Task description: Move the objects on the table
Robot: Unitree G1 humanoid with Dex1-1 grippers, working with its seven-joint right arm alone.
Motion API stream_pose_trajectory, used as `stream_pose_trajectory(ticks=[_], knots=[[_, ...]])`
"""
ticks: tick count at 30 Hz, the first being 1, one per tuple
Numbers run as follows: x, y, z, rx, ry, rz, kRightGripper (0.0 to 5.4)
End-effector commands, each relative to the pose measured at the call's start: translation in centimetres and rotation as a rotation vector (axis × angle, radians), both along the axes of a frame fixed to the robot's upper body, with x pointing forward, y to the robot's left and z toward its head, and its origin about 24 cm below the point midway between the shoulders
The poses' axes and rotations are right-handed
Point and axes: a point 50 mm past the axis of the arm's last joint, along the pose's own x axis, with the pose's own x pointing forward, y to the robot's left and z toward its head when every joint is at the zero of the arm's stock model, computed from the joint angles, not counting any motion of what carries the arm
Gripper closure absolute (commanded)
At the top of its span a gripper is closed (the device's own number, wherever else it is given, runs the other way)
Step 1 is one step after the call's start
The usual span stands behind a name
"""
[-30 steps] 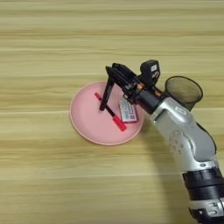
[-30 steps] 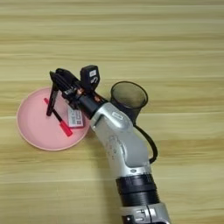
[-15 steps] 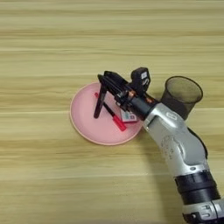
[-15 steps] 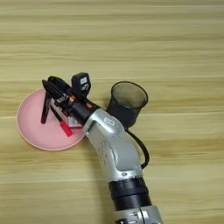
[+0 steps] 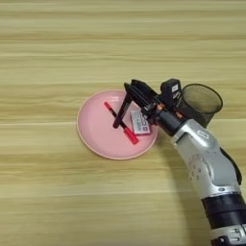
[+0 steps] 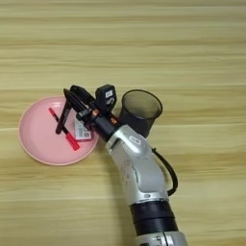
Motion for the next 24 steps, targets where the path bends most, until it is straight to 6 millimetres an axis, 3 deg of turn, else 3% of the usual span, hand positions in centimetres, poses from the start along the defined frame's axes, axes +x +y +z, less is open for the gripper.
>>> stream_pose_trajectory(ticks=[1, 4, 24], knots=[[-0.06, -1.11, -1.05, -0.123, 0.043, -0.029, 4.21], [-0.09, -1.04, -1.04, -0.127, 0.04, -0.025, 3.66], [0.04, -0.98, -1.08, -0.13, 0.039, -0.031, 1.67]])
